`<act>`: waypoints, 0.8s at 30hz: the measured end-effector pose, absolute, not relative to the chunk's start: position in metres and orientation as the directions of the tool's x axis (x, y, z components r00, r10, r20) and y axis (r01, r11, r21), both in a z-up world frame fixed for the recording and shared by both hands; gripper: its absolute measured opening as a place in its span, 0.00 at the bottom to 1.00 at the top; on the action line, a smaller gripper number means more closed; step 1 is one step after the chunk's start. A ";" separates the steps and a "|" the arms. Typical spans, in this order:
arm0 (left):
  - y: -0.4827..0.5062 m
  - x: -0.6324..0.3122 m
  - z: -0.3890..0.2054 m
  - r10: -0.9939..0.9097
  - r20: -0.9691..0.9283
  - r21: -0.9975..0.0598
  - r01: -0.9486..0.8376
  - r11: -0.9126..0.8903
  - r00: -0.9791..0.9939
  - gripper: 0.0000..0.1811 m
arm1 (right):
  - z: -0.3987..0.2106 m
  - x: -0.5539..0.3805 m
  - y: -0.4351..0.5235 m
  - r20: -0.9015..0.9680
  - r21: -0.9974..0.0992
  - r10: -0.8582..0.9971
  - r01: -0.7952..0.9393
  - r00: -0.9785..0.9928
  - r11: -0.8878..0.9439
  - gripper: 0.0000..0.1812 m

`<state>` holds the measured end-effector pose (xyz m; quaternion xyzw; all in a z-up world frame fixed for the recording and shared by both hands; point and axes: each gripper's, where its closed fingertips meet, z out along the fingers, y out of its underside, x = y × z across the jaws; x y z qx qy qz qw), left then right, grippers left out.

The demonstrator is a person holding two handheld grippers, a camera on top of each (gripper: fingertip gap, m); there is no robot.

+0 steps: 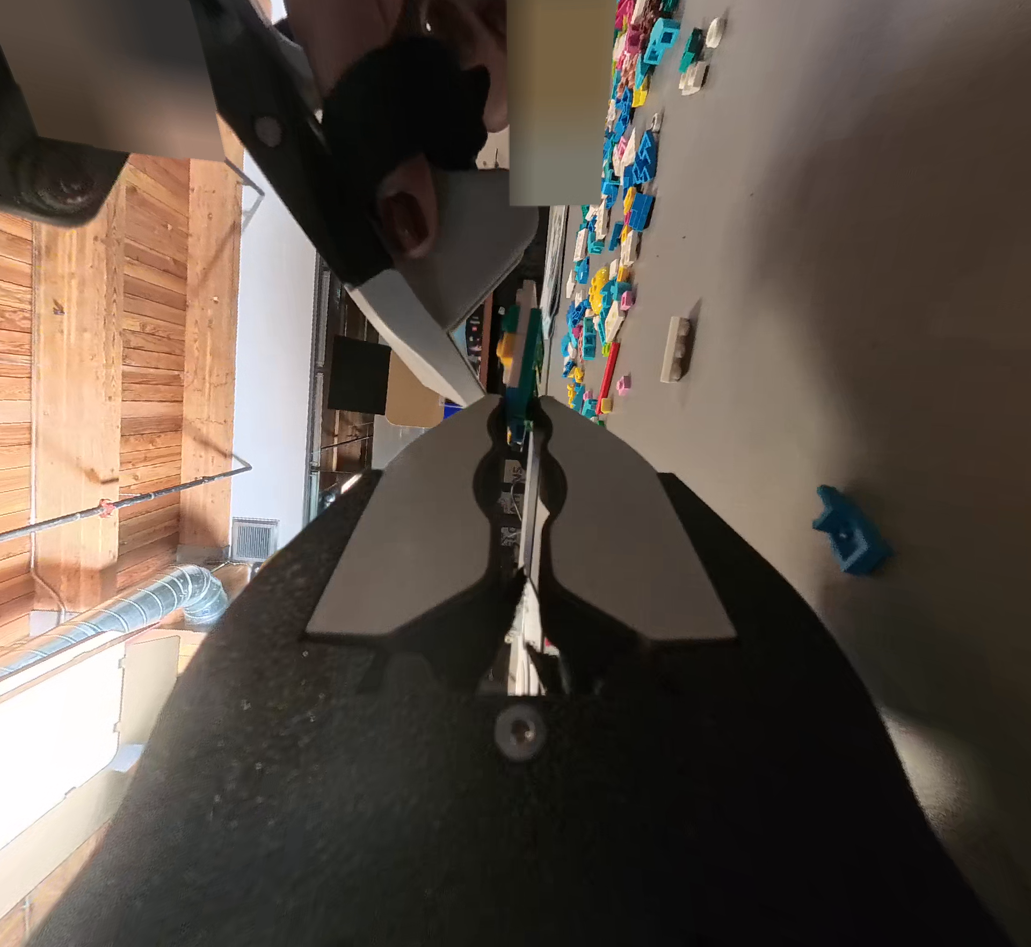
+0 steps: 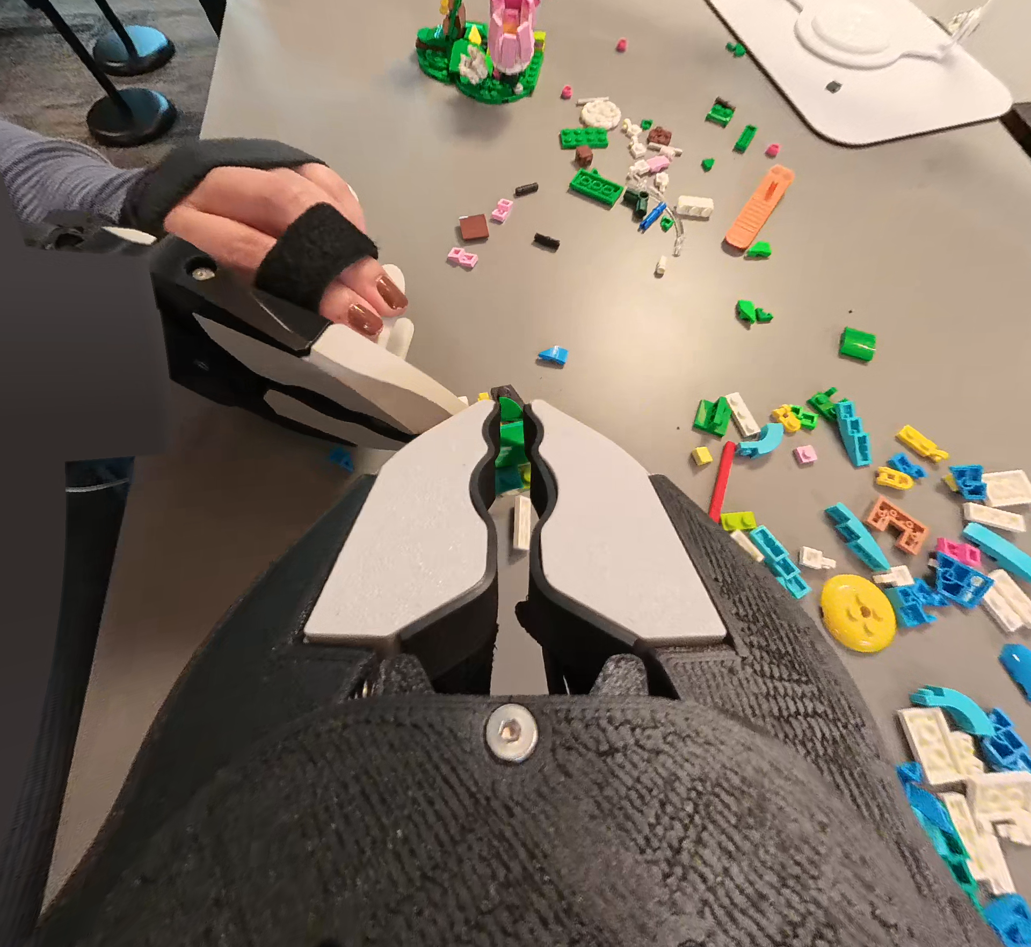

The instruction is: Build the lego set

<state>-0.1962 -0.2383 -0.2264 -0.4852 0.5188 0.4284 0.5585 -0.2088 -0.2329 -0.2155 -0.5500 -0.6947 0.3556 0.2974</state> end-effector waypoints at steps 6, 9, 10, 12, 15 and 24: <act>-0.240 -0.194 -0.226 -0.005 -0.998 -0.056 -0.984 0.169 0.056 0.04 | -0.222 -0.209 -0.234 0.015 -0.784 0.976 0.604 -0.216 0.145 0.03; -0.240 -0.193 -0.226 -0.002 -0.999 -0.043 -0.985 0.169 0.043 0.04 | -0.223 -0.209 -0.234 0.009 -0.776 0.976 0.614 -0.218 0.144 0.03; -0.240 -0.193 -0.226 -0.001 -0.999 -0.040 -0.985 0.170 0.040 0.04 | -0.223 -0.209 -0.235 0.011 -0.774 0.975 0.616 -0.222 0.149 0.03; -0.241 -0.191 -0.226 0.004 -0.999 -0.032 -0.984 0.178 0.034 0.04 | -0.223 -0.208 -0.236 0.020 -0.768 0.969 0.617 -0.245 0.172 0.03; -0.243 -0.189 -0.226 0.011 -1.000 -0.017 -0.982 0.189 0.020 0.04 | -0.222 -0.206 -0.238 0.036 -0.753 0.956 0.621 -0.291 0.217 0.03; -0.245 -0.186 -0.227 0.014 -1.000 0.002 -0.979 0.203 0.001 0.04 | -0.224 -0.203 -0.241 0.027 -0.704 0.926 0.650 -0.377 0.286 0.03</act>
